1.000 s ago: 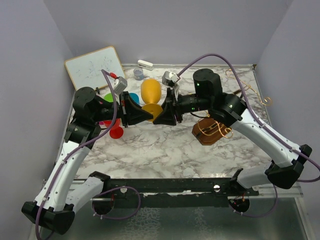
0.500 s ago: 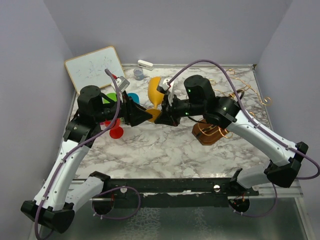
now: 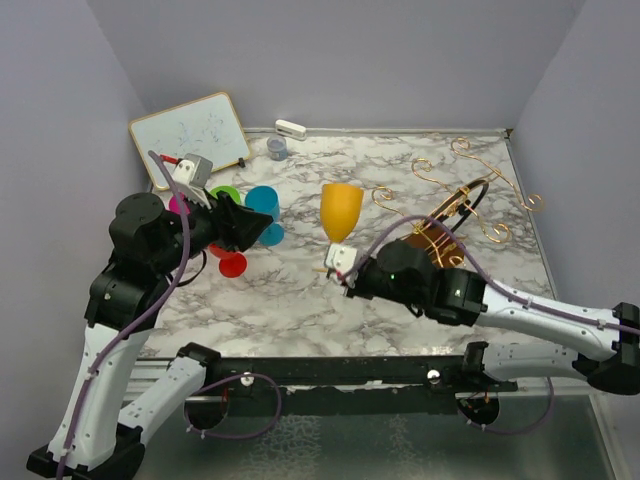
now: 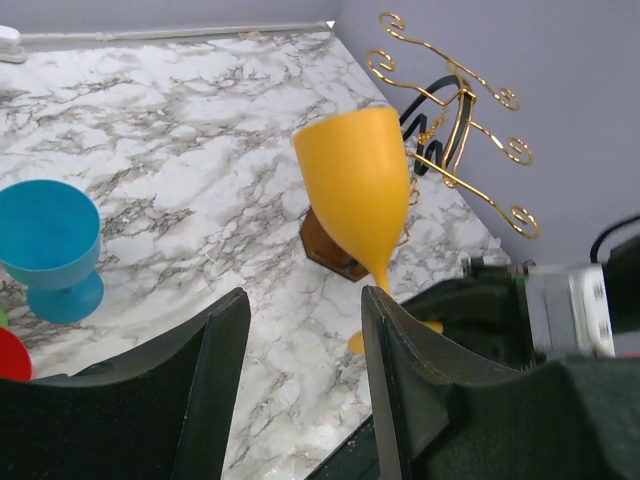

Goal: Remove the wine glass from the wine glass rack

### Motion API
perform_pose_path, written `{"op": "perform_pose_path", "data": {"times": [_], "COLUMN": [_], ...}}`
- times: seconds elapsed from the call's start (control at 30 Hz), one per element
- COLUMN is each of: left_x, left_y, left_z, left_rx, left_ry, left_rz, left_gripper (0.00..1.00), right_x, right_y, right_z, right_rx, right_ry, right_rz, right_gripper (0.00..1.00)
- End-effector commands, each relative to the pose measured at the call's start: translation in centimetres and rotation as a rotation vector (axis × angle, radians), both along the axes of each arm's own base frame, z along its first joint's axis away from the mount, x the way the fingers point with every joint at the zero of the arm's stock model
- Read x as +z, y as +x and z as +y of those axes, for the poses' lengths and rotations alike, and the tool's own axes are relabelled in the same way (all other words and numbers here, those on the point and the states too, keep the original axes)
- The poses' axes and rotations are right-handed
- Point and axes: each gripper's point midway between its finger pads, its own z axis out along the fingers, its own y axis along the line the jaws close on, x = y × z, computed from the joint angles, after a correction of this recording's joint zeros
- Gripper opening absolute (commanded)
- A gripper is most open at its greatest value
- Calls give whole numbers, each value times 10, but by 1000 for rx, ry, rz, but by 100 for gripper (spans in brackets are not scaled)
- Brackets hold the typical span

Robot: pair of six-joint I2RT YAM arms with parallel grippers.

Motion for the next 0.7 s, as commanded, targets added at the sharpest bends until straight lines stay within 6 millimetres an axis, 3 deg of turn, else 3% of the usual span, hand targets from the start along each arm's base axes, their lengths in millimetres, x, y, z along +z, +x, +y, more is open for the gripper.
{"op": "perform_pose_path", "data": {"times": [0.0,0.07,0.27,0.67], "left_x": [-10,-12,-22,-78], "left_y": [6,6,-4,-28], "left_z": [1,-1,-5,-10], "left_rx": [35,25,-25,-148], "left_ry": [0,1,29,108], "left_rz": [94,108,166,330], "left_gripper": [50,49,49,46], "right_x": [17,0,-30,-48], "right_y": [-3,-16,-19,-17], "right_z": [12,19,15,6], "right_rx": [7,68,81,90], "right_ry": [-71,-145,-327,-411], "right_rz": [-430,-548,-879,-1159], "right_gripper": [1,1,1,1]}}
